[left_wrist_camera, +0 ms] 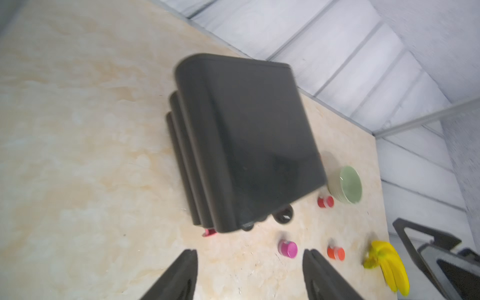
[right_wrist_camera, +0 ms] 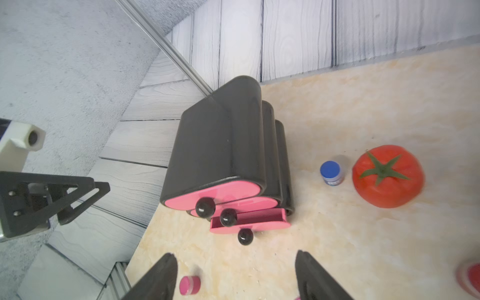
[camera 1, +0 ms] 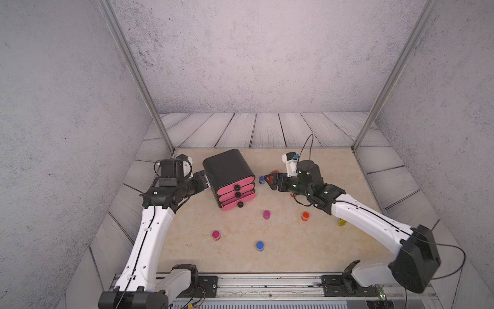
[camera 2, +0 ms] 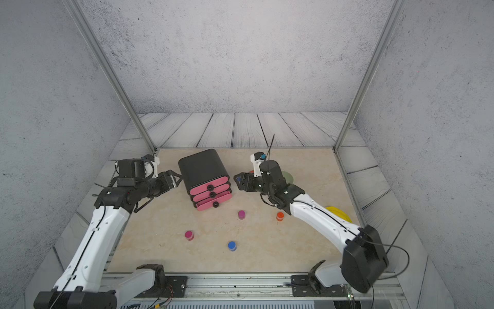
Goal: Put the paint cans in the drawer according to color
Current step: Move the storage box to the center of the board, then close the drawer in the storage box.
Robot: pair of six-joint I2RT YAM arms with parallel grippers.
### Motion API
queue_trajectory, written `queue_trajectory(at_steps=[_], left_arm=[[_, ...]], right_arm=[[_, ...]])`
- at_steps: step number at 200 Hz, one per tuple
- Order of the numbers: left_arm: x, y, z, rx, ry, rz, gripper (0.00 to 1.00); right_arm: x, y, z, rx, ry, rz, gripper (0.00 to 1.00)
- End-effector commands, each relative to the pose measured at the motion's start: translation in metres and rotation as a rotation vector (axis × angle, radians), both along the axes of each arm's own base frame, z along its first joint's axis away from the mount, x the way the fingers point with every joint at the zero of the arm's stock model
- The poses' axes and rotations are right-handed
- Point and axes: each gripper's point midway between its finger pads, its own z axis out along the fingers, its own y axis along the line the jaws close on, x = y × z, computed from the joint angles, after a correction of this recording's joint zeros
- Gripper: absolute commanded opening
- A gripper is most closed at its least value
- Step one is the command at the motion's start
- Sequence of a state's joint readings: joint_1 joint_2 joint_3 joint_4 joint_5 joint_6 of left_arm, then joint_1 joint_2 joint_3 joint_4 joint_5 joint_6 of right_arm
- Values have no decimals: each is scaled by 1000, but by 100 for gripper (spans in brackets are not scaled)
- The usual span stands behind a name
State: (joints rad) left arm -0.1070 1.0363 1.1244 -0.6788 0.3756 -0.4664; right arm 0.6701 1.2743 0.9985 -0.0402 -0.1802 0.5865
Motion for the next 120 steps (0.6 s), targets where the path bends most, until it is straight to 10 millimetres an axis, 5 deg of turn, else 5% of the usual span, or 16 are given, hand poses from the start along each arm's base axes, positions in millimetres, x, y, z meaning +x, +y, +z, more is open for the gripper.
queue_trajectory(at_steps=[1,25,48,96,120], left_arm=[[-34,-46,-4,5,-96,-229,69],[-69,-64,-42,40,-132,-301,64],[-77,-70,-88,99,-143,-305,54],[-45,-83,-148,321,-2,-252,26],[-24,-83,-175,424,-9,-211,19]], right_arm=[[-26,-38,-9,-84,-155,-25,75],[-38,-75,-29,-31,-221,-161,82],[-46,-94,-51,-38,-208,-226,83],[-43,-115,-56,-92,-189,-325,78],[-43,-122,-56,-104,-188,-353,75]])
